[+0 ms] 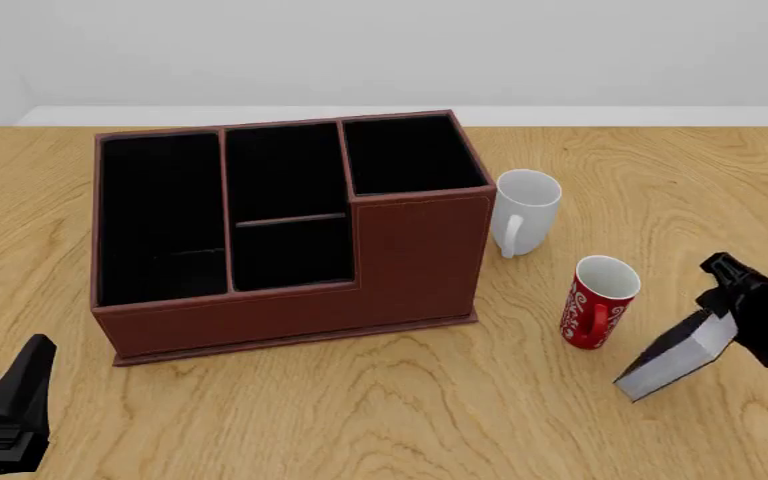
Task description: Pick up the book and place it in the right compartment of the caddy.
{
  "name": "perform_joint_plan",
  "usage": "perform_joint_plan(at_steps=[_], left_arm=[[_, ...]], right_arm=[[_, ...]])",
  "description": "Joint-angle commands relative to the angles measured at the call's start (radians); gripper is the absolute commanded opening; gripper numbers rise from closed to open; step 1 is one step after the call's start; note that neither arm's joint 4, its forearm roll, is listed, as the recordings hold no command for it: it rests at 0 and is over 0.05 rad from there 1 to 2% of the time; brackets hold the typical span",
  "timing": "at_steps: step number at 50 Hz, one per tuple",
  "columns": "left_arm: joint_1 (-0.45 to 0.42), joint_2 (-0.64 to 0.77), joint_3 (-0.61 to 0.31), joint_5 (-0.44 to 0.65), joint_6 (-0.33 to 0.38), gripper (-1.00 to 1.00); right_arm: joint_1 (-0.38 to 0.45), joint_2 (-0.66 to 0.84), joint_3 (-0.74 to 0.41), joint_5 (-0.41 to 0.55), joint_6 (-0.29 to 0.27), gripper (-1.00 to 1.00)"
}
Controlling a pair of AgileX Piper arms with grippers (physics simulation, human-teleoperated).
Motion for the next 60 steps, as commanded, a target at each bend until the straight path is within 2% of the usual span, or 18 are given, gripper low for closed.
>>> perform_joint_plan(at_steps=[1, 13, 18, 19, 21, 26, 27, 29, 30, 32, 36, 39, 40, 47, 48, 54, 55, 60], left_arm=[[0.000, 0.000, 0.000, 0.000, 0.000, 1.00], [0.000, 0.000, 0.000, 0.000, 0.000, 1.00], [0.000, 0.000, 0.000, 0.000, 0.000, 1.00], [0.000, 0.000, 0.000, 0.000, 0.000, 1.00], [0.000, 0.000, 0.000, 0.000, 0.000, 1.00], [0.000, 0.000, 0.000, 0.000, 0.000, 1.00], [0.000, 0.000, 0.000, 0.000, 0.000, 1.00], [0.000, 0.000, 0.000, 0.000, 0.000, 1.00], [0.000, 0.000, 0.000, 0.000, 0.000, 1.00], [0.000, 0.000, 0.000, 0.000, 0.000, 1.00], [0.000, 0.000, 0.000, 0.000, 0.000, 1.00], [0.000, 0.000, 0.000, 0.000, 0.000, 1.00], [0.000, 0.000, 0.000, 0.000, 0.000, 1.00], [0.000, 0.000, 0.000, 0.000, 0.000, 1.00], [0.000, 0.000, 0.000, 0.000, 0.000, 1.00], [0.000, 0.000, 0.000, 0.000, 0.000, 1.00], [0.000, 0.000, 0.000, 0.000, 0.000, 1.00], [0.000, 0.000, 0.000, 0.000, 0.000, 1.00]], right_arm=[[-0.051, -0.090, 0.048, 0.153, -0.016, -1.00], [-0.071, -0.178, -0.051, 0.316, -0.116, -1.00], [-0.055, -0.203, -0.077, 0.351, -0.108, -1.00], [-0.052, -0.203, -0.089, 0.363, -0.141, -1.00], [-0.046, -0.214, -0.090, 0.375, -0.124, -1.00], [-0.037, -0.232, -0.136, 0.414, -0.146, -1.00], [-0.035, -0.234, -0.153, 0.424, -0.175, -1.00], [-0.026, -0.239, -0.149, 0.429, -0.157, -1.00], [-0.014, -0.242, -0.175, 0.449, -0.200, -1.00], [-0.011, -0.246, -0.187, 0.457, -0.176, -1.00], [0.019, -0.243, -0.265, 0.489, -0.233, -1.00], [0.037, -0.251, -0.276, 0.496, -0.206, -1.00], [0.046, -0.250, -0.302, 0.510, -0.245, -1.00], [0.070, -0.273, -0.358, 0.575, -0.259, -1.00], [0.084, -0.272, -0.409, 0.605, -0.287, -1.00], [0.128, -0.263, -0.509, 0.658, -0.288, -1.00], [0.099, -0.260, -0.544, 0.660, -0.325, -1.00], [0.144, -0.253, -0.581, 0.690, -0.320, -1.00]])
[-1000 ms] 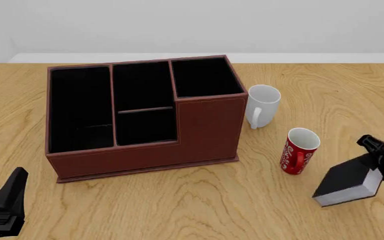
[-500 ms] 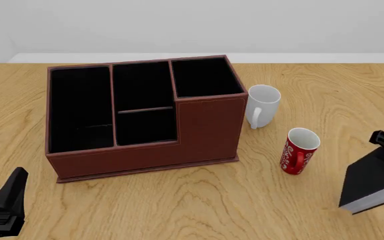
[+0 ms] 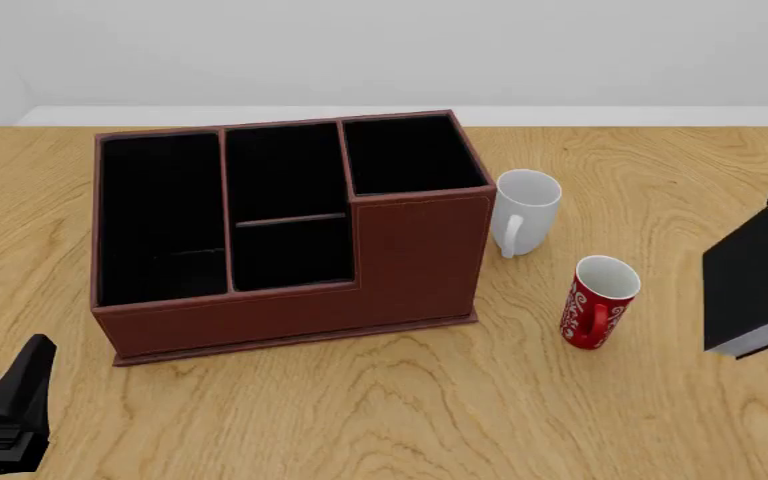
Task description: Pick up the book and place it in the right compartment of the caddy.
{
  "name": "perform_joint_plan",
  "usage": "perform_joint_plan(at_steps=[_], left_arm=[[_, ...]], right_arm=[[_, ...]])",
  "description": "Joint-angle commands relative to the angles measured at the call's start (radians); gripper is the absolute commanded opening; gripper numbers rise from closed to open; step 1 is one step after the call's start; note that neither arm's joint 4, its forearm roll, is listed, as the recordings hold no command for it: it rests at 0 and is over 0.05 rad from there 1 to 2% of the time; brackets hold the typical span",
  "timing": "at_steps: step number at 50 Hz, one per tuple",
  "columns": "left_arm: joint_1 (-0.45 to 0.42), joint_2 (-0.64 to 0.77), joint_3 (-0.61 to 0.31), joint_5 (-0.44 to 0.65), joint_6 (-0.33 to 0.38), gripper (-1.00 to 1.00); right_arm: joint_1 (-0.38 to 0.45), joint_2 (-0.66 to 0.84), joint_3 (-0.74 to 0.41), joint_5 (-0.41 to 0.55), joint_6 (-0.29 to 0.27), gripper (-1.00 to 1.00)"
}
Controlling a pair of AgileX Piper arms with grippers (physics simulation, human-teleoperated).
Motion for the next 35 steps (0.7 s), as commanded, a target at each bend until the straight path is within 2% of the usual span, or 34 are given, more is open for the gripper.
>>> perform_joint_plan(at_steps=[1, 6, 8, 9, 11, 12, 13, 15, 16, 18, 24, 25, 26, 28, 29, 31, 33, 35], left_arm=[[0.000, 0.000, 0.000, 0.000, 0.000, 1.00], [0.000, 0.000, 0.000, 0.000, 0.000, 1.00], [0.000, 0.000, 0.000, 0.000, 0.000, 1.00], [0.000, 0.000, 0.000, 0.000, 0.000, 1.00], [0.000, 0.000, 0.000, 0.000, 0.000, 1.00], [0.000, 0.000, 0.000, 0.000, 0.000, 1.00], [0.000, 0.000, 0.000, 0.000, 0.000, 1.00], [0.000, 0.000, 0.000, 0.000, 0.000, 1.00], [0.000, 0.000, 0.000, 0.000, 0.000, 1.00], [0.000, 0.000, 0.000, 0.000, 0.000, 1.00], [0.000, 0.000, 0.000, 0.000, 0.000, 1.00], [0.000, 0.000, 0.000, 0.000, 0.000, 1.00], [0.000, 0.000, 0.000, 0.000, 0.000, 1.00], [0.000, 0.000, 0.000, 0.000, 0.000, 1.00], [0.000, 0.000, 0.000, 0.000, 0.000, 1.00], [0.000, 0.000, 0.000, 0.000, 0.000, 1.00], [0.000, 0.000, 0.000, 0.000, 0.000, 1.00], [0.000, 0.000, 0.000, 0.000, 0.000, 1.00]], right_arm=[[0.053, 0.003, -0.157, 0.085, -0.027, -1.00], [0.078, 0.040, -0.305, 0.150, -0.075, -1.00], [0.098, 0.053, -0.343, 0.168, -0.070, -1.00], [0.099, 0.060, -0.363, 0.177, -0.087, -1.00], [0.127, 0.087, -0.442, 0.210, -0.087, -1.00], [0.132, 0.097, -0.468, 0.220, -0.113, -1.00], [0.152, 0.102, -0.482, 0.227, -0.094, -1.00], [0.158, 0.133, -0.558, 0.251, -0.126, -1.00], [0.188, 0.147, -0.584, 0.263, -0.115, -1.00], [0.210, 0.168, -0.622, 0.277, -0.133, -1.00], [0.289, 0.209, -0.669, 0.294, -0.131, -1.00], [0.280, 0.216, -0.685, 0.294, -0.136, -1.00], [0.309, 0.241, -0.735, 0.307, -0.154, -1.00], [0.306, 0.261, -0.776, 0.316, -0.174, -1.00], [0.320, 0.282, -0.818, 0.326, -0.162, -1.00], [0.329, 0.305, -0.845, 0.333, -0.188, -1.00], [0.338, 0.326, -0.875, 0.340, -0.177, -1.00], [0.352, 0.350, -0.907, 0.348, -0.193, -1.00]])
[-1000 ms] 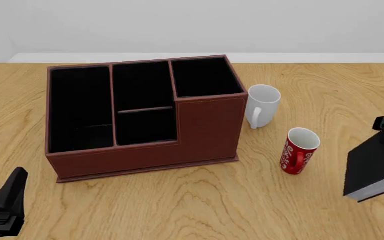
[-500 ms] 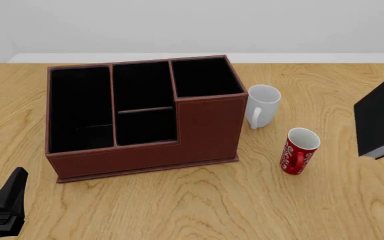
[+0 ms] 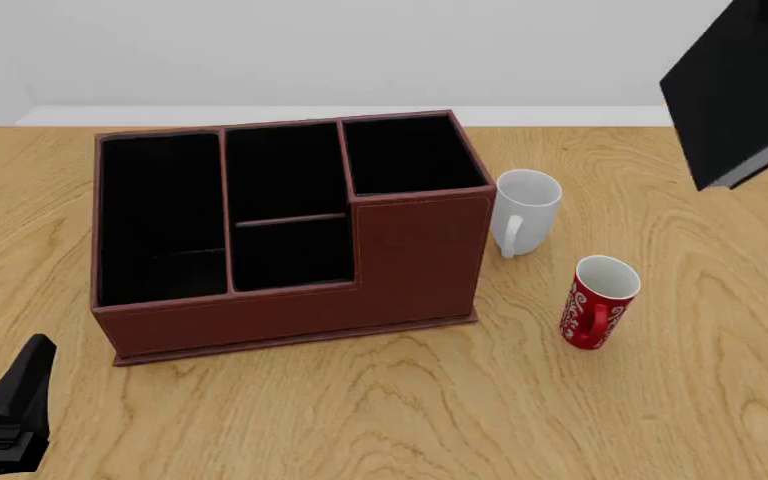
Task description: Pick up the book and place it in the right compartment of the caddy.
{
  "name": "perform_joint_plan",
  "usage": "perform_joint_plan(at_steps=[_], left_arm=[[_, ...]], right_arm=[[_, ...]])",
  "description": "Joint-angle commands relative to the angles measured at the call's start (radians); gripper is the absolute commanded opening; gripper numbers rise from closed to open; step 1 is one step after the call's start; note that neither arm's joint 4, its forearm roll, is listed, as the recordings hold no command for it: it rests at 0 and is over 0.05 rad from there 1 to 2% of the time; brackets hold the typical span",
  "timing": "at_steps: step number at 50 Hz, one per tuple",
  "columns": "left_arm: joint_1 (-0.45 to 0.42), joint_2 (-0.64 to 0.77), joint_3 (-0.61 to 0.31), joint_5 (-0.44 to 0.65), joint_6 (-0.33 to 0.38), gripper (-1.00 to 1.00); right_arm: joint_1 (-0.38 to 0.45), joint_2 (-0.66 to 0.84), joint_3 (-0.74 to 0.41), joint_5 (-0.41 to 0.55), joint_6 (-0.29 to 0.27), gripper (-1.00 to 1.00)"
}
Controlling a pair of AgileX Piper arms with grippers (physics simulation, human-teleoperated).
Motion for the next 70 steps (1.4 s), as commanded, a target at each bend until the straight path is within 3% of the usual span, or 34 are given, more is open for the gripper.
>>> perform_joint_plan(at_steps=[1, 34, 44, 45, 46, 48, 62, 63, 70], left_arm=[[0.000, 0.000, 0.000, 0.000, 0.000, 1.00], [0.000, 0.000, 0.000, 0.000, 0.000, 1.00], [0.000, 0.000, 0.000, 0.000, 0.000, 1.00], [0.000, 0.000, 0.000, 0.000, 0.000, 1.00], [0.000, 0.000, 0.000, 0.000, 0.000, 1.00], [0.000, 0.000, 0.000, 0.000, 0.000, 1.00], [0.000, 0.000, 0.000, 0.000, 0.000, 1.00], [0.000, 0.000, 0.000, 0.000, 0.000, 1.00], [0.000, 0.000, 0.000, 0.000, 0.000, 1.00]], right_arm=[[0.090, 0.135, -0.245, 0.062, -0.035, -1.00], [0.291, 0.420, -0.563, 0.073, -0.088, -1.00], [0.342, 0.477, -0.605, 0.073, -0.088, -1.00], [0.345, 0.486, -0.610, 0.073, -0.109, -1.00], [0.359, 0.492, -0.620, 0.073, -0.085, -1.00], [0.361, 0.504, -0.628, 0.073, -0.108, -1.00], [0.422, 0.568, -0.696, 0.074, -0.091, -1.00], [0.421, 0.576, -0.698, 0.074, -0.111, -1.00], [0.439, 0.607, -0.717, 0.074, -0.085, -1.00]])
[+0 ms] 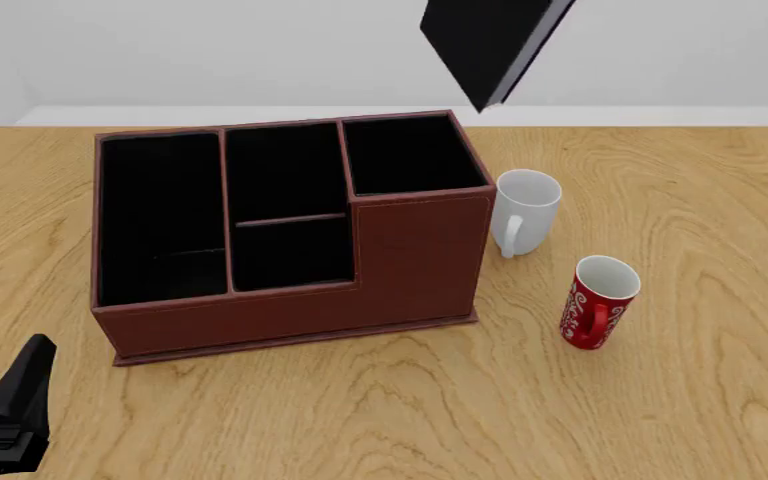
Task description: Pick up the book and place it in the right compartment of the caddy.
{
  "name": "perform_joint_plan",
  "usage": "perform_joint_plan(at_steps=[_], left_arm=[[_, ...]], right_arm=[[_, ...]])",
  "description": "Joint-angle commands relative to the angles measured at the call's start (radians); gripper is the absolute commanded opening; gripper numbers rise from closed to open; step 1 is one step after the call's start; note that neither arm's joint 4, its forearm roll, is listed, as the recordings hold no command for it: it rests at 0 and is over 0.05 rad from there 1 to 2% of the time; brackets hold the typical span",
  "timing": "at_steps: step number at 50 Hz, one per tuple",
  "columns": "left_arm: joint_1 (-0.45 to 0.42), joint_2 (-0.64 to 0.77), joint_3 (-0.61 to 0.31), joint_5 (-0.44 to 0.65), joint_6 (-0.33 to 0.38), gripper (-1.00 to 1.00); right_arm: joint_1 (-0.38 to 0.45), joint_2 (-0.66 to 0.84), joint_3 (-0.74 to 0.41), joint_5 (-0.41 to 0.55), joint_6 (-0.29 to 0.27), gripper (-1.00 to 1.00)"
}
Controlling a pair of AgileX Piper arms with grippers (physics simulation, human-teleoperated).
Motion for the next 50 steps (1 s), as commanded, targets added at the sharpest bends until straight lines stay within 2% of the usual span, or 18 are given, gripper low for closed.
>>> perform_joint_plan(at_steps=[1, 2, 3, 4, 5, 6, 9, 10, 11, 12, 13, 14, 23, 28, 29, 30, 31, 50], left_arm=[[0.000, 0.000, 0.000, 0.000, 0.000, 1.00], [0.000, 0.000, 0.000, 0.000, 0.000, 1.00], [0.000, 0.000, 0.000, 0.000, 0.000, 1.00], [0.000, 0.000, 0.000, 0.000, 0.000, 1.00], [0.000, 0.000, 0.000, 0.000, 0.000, 1.00], [0.000, 0.000, 0.000, 0.000, 0.000, 1.00], [0.000, 0.000, 0.000, 0.000, 0.000, 1.00], [0.000, 0.000, 0.000, 0.000, 0.000, 1.00], [0.000, 0.000, 0.000, 0.000, 0.000, 1.00], [0.000, 0.000, 0.000, 0.000, 0.000, 1.00], [0.000, 0.000, 0.000, 0.000, 0.000, 1.00], [0.000, 0.000, 0.000, 0.000, 0.000, 1.00], [0.000, 0.000, 0.000, 0.000, 0.000, 1.00], [0.000, 0.000, 0.000, 0.000, 0.000, 1.00], [0.000, 0.000, 0.000, 0.000, 0.000, 1.00], [0.000, 0.000, 0.000, 0.000, 0.000, 1.00], [0.000, 0.000, 0.000, 0.000, 0.000, 1.00], [0.000, 0.000, 0.000, 0.000, 0.000, 1.00]], right_arm=[[0.033, 0.045, -0.048, 0.000, 0.032, -1.00], [0.035, 0.050, -0.048, 0.000, 0.021, -1.00], [0.048, 0.054, -0.050, 0.000, 0.058, -1.00], [0.035, 0.067, -0.056, 0.000, 0.022, -1.00], [0.035, 0.067, -0.057, 0.000, 0.022, -1.00], [0.057, 0.074, -0.062, 0.000, 0.058, -1.00], [0.058, 0.087, -0.070, 0.000, 0.060, -1.00], [0.030, 0.101, -0.079, 0.000, 0.025, -1.00], [0.058, 0.101, -0.088, 0.000, 0.095, -1.00], [0.058, 0.107, -0.073, 0.000, 0.048, -1.00], [0.058, 0.107, -0.073, 0.000, 0.048, -1.00], [0.049, 0.118, -0.093, 0.000, 0.087, -1.00], [0.064, 0.154, -0.108, 0.000, 0.079, -1.00], [0.074, 0.173, -0.121, 0.000, 0.109, -1.00], [0.064, 0.179, -0.119, 0.000, 0.082, -1.00], [0.075, 0.180, -0.124, 0.000, 0.115, -1.00], [0.076, 0.183, -0.120, 0.000, 0.098, -1.00], [0.064, 0.244, -0.147, -0.001, 0.127, -1.00]])
